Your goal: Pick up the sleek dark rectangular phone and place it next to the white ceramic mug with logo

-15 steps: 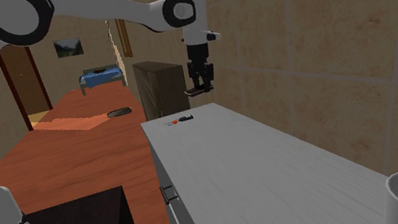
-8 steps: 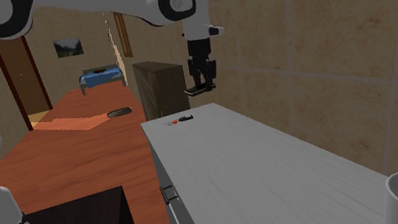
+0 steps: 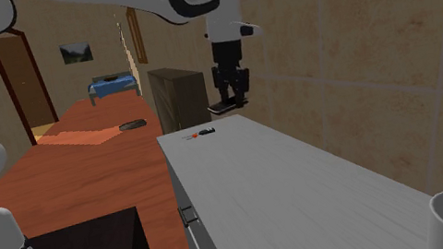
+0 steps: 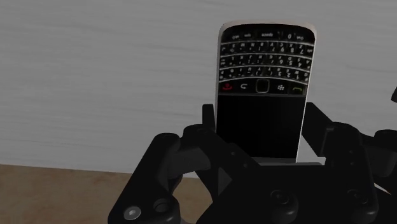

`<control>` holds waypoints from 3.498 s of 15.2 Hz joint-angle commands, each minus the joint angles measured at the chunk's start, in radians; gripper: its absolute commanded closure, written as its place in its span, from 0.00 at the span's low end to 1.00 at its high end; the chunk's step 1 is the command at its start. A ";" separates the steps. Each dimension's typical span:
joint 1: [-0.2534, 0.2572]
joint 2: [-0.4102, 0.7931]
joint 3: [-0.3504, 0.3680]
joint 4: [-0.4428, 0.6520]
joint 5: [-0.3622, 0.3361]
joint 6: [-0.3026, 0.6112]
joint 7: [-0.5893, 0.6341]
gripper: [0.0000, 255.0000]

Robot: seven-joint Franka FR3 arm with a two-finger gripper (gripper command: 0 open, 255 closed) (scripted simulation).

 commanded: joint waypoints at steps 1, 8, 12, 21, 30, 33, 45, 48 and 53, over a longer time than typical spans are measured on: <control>-0.026 -0.020 -0.016 -0.036 0.004 0.014 -0.044 1.00; -0.117 -0.065 -0.082 -0.093 0.011 0.020 -0.202 1.00; -0.167 -0.071 -0.121 -0.099 0.012 0.016 -0.292 1.00; -0.283 -0.028 -0.208 -0.042 0.016 -0.006 -0.494 1.00; -0.407 0.092 -0.281 0.122 0.036 -0.058 -0.689 1.00; -0.453 0.151 -0.300 0.206 0.048 -0.086 -0.751 1.00; -0.503 0.233 -0.315 0.219 0.066 -0.020 -0.820 1.00; -0.502 0.239 -0.314 0.188 0.068 0.017 -0.821 1.00; -0.501 0.254 -0.312 0.142 0.072 0.077 -0.825 1.00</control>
